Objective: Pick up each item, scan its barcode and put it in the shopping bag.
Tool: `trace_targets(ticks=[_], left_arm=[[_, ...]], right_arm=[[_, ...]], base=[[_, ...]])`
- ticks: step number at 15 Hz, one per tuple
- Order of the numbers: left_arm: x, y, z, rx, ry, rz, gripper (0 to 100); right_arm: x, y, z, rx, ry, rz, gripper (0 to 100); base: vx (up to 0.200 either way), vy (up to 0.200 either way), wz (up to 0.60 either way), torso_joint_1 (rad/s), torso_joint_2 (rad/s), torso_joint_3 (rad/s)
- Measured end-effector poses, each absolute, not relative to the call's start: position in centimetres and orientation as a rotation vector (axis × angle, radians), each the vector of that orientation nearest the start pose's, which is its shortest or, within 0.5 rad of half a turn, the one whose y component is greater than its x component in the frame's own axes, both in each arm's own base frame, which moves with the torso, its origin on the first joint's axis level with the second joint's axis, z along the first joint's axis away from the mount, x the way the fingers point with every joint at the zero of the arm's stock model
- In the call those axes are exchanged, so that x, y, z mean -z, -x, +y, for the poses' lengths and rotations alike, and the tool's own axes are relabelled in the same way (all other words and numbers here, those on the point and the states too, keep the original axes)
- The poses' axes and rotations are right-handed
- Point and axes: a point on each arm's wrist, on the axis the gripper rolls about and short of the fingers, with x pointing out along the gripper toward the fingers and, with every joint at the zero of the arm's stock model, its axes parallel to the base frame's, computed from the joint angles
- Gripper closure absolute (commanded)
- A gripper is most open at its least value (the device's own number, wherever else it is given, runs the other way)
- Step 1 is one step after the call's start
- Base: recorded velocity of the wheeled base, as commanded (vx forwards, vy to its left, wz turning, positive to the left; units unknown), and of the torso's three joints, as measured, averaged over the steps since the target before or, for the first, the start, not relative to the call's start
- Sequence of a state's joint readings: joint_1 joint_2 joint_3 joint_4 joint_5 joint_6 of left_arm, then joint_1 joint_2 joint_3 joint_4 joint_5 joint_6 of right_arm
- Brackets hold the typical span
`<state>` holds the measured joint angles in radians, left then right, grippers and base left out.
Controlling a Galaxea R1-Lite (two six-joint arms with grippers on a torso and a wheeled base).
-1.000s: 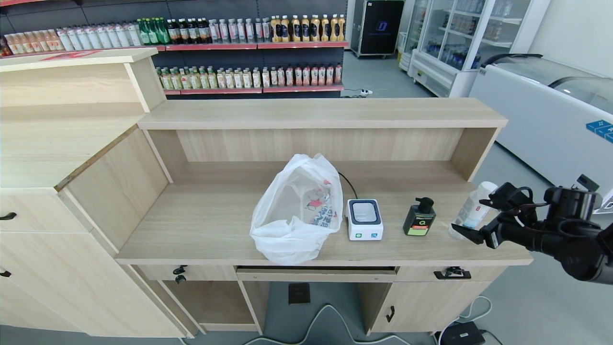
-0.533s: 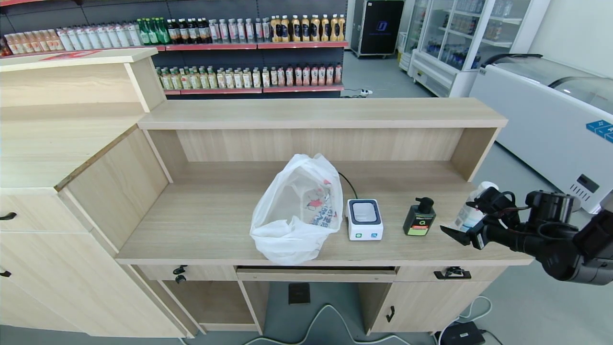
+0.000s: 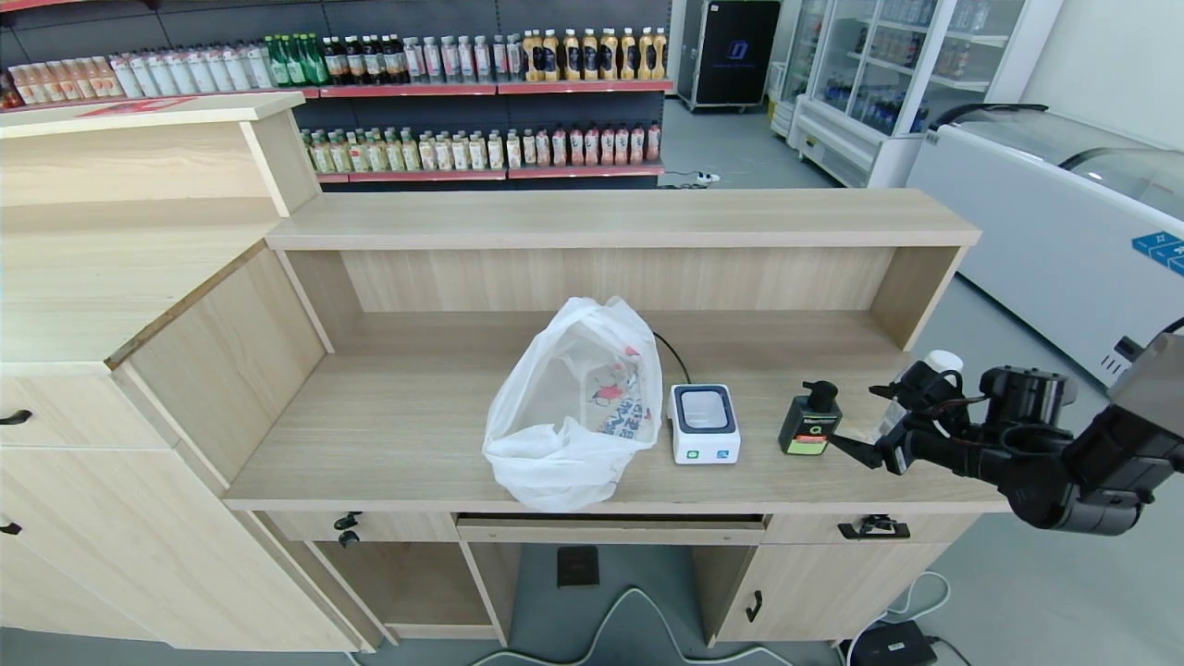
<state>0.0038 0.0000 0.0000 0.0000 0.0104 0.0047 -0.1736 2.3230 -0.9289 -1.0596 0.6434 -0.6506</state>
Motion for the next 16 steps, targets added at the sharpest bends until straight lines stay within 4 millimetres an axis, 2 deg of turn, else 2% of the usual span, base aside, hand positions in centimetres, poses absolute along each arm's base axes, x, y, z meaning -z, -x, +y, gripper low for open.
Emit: trace_targets(ticks=[16], left_arm=[[-7.5, 2.3, 0.0, -0.015, -0.005, 0.0, 100]], right_arm=[[1.1, -43.3, -1.7, -0.67, 0.494, 0.141, 0]], base=[[0.0, 0.0, 0.0, 0.0, 0.0, 0.0]])
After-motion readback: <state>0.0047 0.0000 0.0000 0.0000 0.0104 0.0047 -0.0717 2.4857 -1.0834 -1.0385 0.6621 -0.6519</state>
